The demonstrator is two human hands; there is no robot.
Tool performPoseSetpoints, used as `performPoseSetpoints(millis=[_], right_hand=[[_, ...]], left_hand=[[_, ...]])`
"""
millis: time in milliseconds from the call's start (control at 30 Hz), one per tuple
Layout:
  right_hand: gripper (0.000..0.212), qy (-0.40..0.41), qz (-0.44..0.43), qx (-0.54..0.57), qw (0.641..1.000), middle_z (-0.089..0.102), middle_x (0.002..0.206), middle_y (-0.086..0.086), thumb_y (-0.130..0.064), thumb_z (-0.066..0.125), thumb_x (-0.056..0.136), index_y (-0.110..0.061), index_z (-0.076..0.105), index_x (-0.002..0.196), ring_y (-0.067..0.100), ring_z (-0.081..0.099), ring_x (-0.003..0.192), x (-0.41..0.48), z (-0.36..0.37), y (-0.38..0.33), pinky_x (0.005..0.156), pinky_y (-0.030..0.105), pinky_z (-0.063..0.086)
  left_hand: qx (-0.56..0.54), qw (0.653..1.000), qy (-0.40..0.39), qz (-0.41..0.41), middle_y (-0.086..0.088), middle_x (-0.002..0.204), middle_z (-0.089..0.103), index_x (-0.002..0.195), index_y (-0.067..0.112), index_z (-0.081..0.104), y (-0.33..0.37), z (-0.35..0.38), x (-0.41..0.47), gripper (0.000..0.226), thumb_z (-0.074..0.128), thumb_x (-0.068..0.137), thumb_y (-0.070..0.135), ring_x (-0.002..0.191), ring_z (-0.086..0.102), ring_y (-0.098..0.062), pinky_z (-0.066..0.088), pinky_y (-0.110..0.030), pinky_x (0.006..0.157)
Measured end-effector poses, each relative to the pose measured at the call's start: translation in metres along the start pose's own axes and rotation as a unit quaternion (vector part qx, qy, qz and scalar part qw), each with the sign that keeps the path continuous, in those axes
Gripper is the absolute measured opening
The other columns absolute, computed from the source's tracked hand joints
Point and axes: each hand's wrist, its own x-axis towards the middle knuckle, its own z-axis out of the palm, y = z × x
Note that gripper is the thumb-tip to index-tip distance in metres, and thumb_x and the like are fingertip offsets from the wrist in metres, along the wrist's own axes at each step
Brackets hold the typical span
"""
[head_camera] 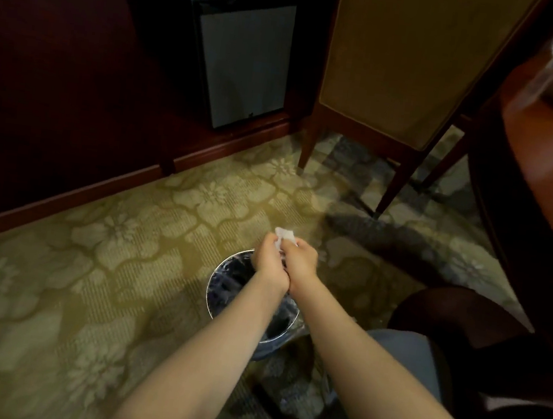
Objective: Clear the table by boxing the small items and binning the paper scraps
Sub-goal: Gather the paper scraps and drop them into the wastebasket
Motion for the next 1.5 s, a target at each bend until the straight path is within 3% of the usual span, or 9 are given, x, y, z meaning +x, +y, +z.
performPoseSetpoints(millis=[200,333,467,667,767,867,1067,1400,1500], right_hand=[[0.019,0.001,0.081,-0.04,0.996,0.05,0.065,0.006,-0.002,0.043,0.093,-0.005,0.053,0.076,0.013,0.048,0.055,0.01,-0.005,0.026,0.047,0.022,0.041],[0.031,-0.004,0.098,-0.095,0.991,0.046,0.062,0.001,-0.008,0.04,0.097,-0.01,0.045,0.066,0.006,0.048,0.048,0.02,0.002,0.04,0.03,0.008,0.032],[0.029,0.0,0.158,-0.104,0.982,0.052,0.063,0.004,-0.012,0.044,0.095,-0.006,0.054,0.068,0.013,0.049,0.054,0.032,0.009,0.05,0.044,0.023,0.038],[0.028,0.012,0.221,-0.043,0.974,0.052,0.059,0.01,-0.007,0.048,0.091,-0.004,0.049,0.064,0.02,0.048,0.052,0.044,0.013,0.062,0.048,0.025,0.037],[0.024,0.009,0.236,-0.028,0.971,0.053,0.061,0.01,-0.01,0.047,0.092,-0.004,0.05,0.068,0.019,0.049,0.053,0.047,0.011,0.066,0.047,0.024,0.036],[0.019,0.015,0.251,0.007,0.968,0.054,0.063,0.01,-0.009,0.048,0.089,-0.005,0.051,0.071,0.02,0.05,0.054,0.052,0.013,0.07,0.047,0.022,0.036],[0.015,0.023,0.284,0.13,0.95,0.057,0.071,0.015,-0.008,0.049,0.091,-0.001,0.053,0.078,0.025,0.055,0.058,0.061,0.021,0.078,0.049,0.027,0.044],[0.025,0.001,0.318,0.169,0.933,0.062,0.091,0.015,-0.021,0.039,0.096,-0.002,0.055,0.098,0.028,0.058,0.073,0.076,0.028,0.098,0.062,0.029,0.047],[0.028,0.002,0.314,0.16,0.936,0.062,0.085,0.016,-0.022,0.041,0.096,0.001,0.056,0.101,0.026,0.058,0.068,0.078,0.025,0.099,0.054,0.029,0.044]], left_hand=[[0.032,0.997,0.064,-0.018,-0.01,0.067,0.052,0.065,0.004,0.051,-0.016,-0.016,0.008,0.024,0.048,0.089,0.008,0.055,0.048,-0.02,0.04,-0.029,0.053],[0.047,0.995,0.09,-0.016,-0.01,0.066,0.052,0.074,0.002,0.055,-0.019,-0.026,0.015,0.019,0.049,0.09,0.008,0.054,0.048,-0.019,0.041,-0.029,0.051],[0.055,0.991,0.123,-0.026,-0.008,0.065,0.051,0.068,0.004,0.054,-0.017,-0.033,0.028,0.023,0.049,0.091,0.01,0.054,0.046,-0.019,0.039,-0.027,0.05],[0.055,0.985,0.147,-0.072,-0.007,0.061,0.045,0.064,0.006,0.045,-0.02,-0.039,0.041,0.029,0.045,0.092,0.013,0.05,0.042,-0.017,0.037,-0.026,0.045],[0.043,0.985,0.148,-0.079,-0.007,0.06,0.041,0.063,0.005,0.038,-0.018,-0.04,0.046,0.033,0.04,0.095,0.011,0.024,0.034,-0.01,0.023,-0.011,0.027],[0.013,0.986,0.143,-0.085,-0.008,0.057,0.042,0.062,0.007,0.033,-0.016,-0.042,0.054,0.033,0.036,0.095,0.011,0.013,0.029,-0.008,0.02,-0.005,0.027],[-0.005,0.987,0.135,-0.093,-0.011,0.045,0.046,0.06,0.008,0.036,-0.009,-0.044,0.056,0.035,0.033,0.095,0.014,0.045,0.045,-0.023,0.039,-0.025,0.045],[-0.009,0.986,0.144,-0.084,-0.018,0.082,0.055,0.088,0.001,0.056,-0.009,-0.054,0.062,0.036,0.027,0.098,0.021,0.07,0.053,-0.031,0.047,-0.039,0.069],[-0.005,0.983,0.155,-0.103,-0.019,0.091,0.058,0.096,0.003,0.058,-0.011,-0.058,0.067,0.036,0.029,0.096,0.024,0.074,0.055,-0.03,0.047,-0.038,0.072]])
